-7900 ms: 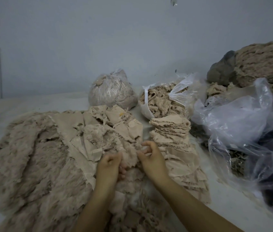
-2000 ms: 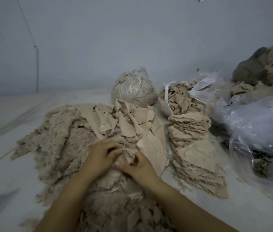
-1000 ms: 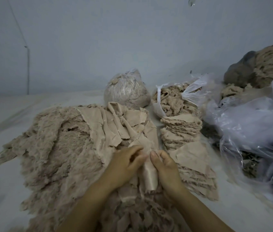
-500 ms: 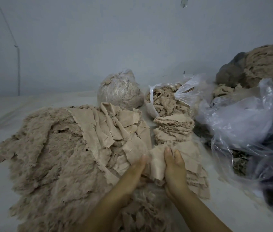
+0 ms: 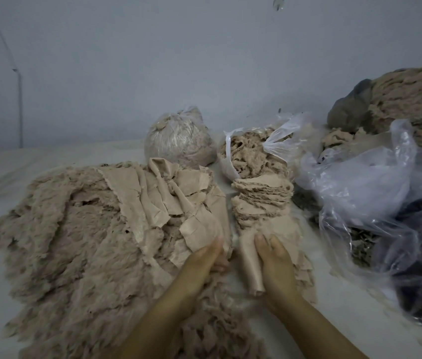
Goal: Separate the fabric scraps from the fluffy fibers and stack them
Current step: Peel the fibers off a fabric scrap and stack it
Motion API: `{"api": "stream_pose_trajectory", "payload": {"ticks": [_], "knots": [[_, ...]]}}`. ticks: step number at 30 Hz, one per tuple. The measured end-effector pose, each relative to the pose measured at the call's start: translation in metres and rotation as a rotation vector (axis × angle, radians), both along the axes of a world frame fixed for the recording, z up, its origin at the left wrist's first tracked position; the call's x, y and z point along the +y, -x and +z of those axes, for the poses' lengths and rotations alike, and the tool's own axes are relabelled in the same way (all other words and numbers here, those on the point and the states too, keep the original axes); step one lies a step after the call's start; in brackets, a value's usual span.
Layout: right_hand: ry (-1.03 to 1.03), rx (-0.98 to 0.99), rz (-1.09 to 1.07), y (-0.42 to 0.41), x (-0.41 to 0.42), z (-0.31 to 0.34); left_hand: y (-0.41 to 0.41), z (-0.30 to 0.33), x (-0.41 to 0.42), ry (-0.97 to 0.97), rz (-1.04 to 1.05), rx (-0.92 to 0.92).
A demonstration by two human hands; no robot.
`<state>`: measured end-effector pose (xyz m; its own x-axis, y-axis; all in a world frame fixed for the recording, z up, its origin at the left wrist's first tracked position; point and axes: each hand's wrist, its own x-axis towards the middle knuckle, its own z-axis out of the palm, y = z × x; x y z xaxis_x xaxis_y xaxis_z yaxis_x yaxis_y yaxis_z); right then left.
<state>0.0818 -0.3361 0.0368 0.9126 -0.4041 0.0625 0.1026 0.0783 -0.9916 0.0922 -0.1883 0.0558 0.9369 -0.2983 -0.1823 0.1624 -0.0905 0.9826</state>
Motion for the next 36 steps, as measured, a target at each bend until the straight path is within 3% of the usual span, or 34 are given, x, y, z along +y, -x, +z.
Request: {"api": "stream_pose_trajectory", "payload": {"ticks": [2,4,10,15,23,26,29,31,33,36], "knots": [[0.016,-0.024,0.049,0.007,0.014,-0.002,0.004,-0.001,-0.014,0.129,-0.022,0.021],[-0.06,-0.002,0.057,0.012,0.021,-0.002,0.005,-0.001,-0.021,0.17,0.084,0.018],[-0.144,0.051,0.207,0.007,0.012,-0.001,0.001,0.002,-0.011,0.085,0.084,-0.028],[-0.013,-0.008,0.214,0.0,0.008,-0.002,0.004,0.009,-0.006,-0.023,-0.057,-0.062],[0.057,-0.022,-0.014,-0.009,0.005,-0.014,0.008,0.009,-0.004,-0.005,-0.017,-0.097],[0.082,0.041,-0.082,-0.008,0.006,-0.015,0.005,0.007,-0.003,0.08,0.002,-0.003],[-0.208,0.161,0.13,0.0,0.01,-0.011,0.0,0.011,0.001,0.13,0.062,0.065],[-0.285,0.172,0.348,0.007,0.017,-0.01,-0.004,0.013,0.002,0.103,0.109,0.06],[-0.205,0.099,0.375,0.013,0.025,-0.015,-0.005,0.014,0.001,0.115,0.135,0.075],[-0.006,0.014,0.158,0.014,0.028,-0.019,-0.006,0.013,0.001,0.156,0.185,0.107]]}}
